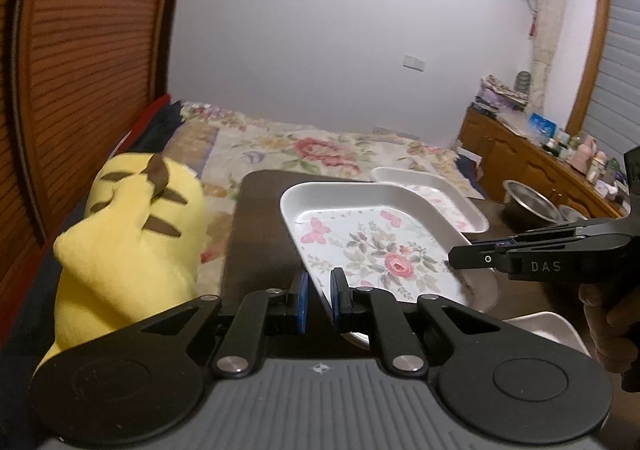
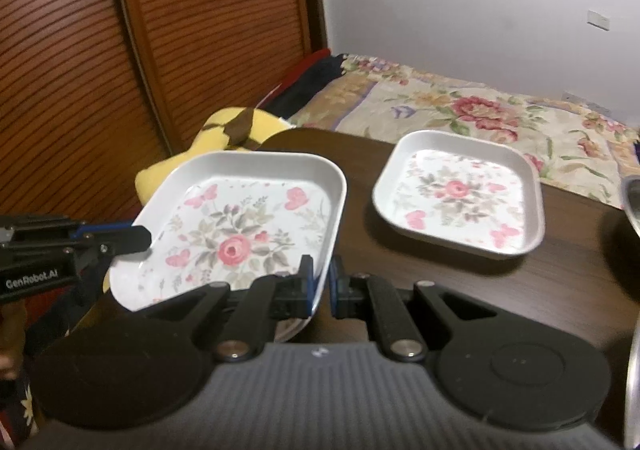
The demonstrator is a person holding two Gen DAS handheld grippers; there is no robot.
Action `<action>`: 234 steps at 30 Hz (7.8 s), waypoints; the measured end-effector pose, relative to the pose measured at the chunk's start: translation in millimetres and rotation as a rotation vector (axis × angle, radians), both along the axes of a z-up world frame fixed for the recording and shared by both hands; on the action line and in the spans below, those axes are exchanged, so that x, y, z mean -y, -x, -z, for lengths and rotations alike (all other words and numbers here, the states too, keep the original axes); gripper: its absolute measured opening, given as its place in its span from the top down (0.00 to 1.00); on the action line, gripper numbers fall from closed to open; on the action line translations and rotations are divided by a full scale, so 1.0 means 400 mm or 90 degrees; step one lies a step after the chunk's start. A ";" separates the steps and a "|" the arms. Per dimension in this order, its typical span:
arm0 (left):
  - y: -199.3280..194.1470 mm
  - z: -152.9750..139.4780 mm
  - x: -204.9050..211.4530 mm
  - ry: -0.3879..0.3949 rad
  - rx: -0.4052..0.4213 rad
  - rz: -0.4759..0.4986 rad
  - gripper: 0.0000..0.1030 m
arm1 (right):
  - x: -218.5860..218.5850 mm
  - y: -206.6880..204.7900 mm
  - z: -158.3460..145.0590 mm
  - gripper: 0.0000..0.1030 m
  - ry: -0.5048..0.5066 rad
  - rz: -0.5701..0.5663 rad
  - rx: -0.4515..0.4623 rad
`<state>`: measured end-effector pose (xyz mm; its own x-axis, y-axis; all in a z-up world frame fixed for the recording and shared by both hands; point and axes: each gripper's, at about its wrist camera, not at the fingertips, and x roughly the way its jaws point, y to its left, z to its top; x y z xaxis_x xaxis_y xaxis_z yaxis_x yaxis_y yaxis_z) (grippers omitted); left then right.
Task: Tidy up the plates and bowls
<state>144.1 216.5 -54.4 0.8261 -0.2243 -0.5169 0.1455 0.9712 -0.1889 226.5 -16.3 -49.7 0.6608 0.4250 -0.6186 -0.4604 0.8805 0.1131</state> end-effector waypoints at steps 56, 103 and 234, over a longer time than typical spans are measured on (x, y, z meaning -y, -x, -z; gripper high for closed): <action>0.216 0.012 0.293 -0.053 0.003 0.139 0.88 | 0.282 0.333 0.060 0.90 -0.014 0.115 0.041; 0.189 0.084 0.318 -0.085 -0.019 0.107 0.88 | 0.288 0.352 0.125 0.86 -0.068 0.134 0.054; -0.326 -0.073 0.237 -0.045 -0.023 0.083 0.88 | 0.258 -0.209 -0.065 0.90 -0.008 0.009 -0.095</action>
<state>274.3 121.5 -25.0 0.7728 -0.2911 -0.5639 0.2659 0.9554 -0.1289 310.2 -119.7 -23.7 0.5674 0.4253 -0.7051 -0.4253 0.8846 0.1913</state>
